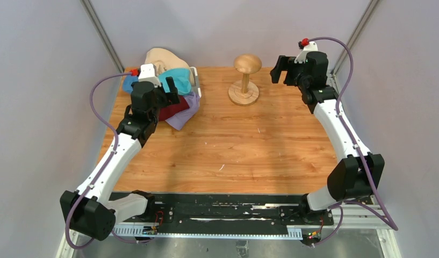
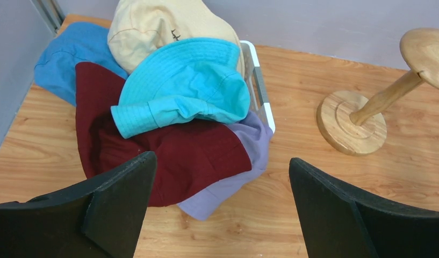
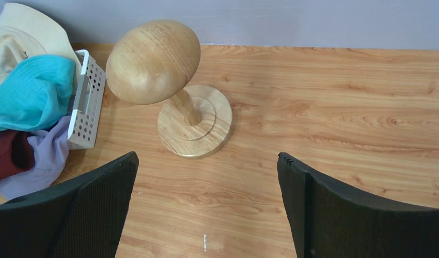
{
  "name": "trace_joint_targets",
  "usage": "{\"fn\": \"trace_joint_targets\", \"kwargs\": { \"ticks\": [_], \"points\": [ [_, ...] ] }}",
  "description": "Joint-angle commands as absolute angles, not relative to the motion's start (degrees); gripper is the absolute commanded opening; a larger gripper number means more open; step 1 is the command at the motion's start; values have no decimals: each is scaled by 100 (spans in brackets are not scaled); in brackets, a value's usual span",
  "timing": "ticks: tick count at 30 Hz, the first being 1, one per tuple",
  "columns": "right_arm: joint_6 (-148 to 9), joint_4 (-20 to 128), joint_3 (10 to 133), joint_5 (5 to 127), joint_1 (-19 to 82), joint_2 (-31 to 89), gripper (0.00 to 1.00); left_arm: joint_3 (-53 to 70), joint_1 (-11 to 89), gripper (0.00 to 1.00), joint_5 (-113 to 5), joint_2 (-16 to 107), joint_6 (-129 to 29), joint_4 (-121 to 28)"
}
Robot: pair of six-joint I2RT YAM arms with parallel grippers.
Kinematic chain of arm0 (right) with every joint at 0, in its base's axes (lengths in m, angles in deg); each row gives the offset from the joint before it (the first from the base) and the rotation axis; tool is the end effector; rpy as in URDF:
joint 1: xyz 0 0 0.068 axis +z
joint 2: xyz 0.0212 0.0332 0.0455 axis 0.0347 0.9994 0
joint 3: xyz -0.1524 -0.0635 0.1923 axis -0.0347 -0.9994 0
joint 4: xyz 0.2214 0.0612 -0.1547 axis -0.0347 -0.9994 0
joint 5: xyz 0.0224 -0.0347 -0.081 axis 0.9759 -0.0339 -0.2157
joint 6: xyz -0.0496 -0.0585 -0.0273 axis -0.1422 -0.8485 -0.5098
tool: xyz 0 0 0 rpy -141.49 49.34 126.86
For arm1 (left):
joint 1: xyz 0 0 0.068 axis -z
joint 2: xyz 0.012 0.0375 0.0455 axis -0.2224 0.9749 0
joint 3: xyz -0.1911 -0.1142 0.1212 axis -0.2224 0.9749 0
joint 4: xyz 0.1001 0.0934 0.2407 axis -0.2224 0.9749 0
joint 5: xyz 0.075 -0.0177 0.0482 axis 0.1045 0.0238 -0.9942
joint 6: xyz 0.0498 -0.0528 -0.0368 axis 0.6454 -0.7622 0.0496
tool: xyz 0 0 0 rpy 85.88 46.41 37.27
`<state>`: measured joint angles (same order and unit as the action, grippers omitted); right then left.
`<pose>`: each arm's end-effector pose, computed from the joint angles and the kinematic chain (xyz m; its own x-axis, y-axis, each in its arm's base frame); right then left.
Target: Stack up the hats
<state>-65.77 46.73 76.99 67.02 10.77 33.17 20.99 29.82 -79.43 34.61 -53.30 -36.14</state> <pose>0.3992 0.0724 0.3670 -0.2546 0.1450 -0.9561 -0.2513 0.9448 0.2102 0.3099 -0.0731 0.3392 -0.2144 -0.1975 -0.9566 -0.0507 0.9803 -0.1911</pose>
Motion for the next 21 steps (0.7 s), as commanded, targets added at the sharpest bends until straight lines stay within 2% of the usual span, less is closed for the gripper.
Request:
{"fn": "trace_joint_targets", "kwargs": {
  "ticks": [1,21],
  "points": [
    [-6630,4728,7847,6675,1210,3350,99,2210,2999,98,-7921,3315,-5281,-3864],
    [-6717,4571,7631,6466,1260,3286,100,2285,2998,98,-8070,3371,-5534,-3943]
  ]
}}
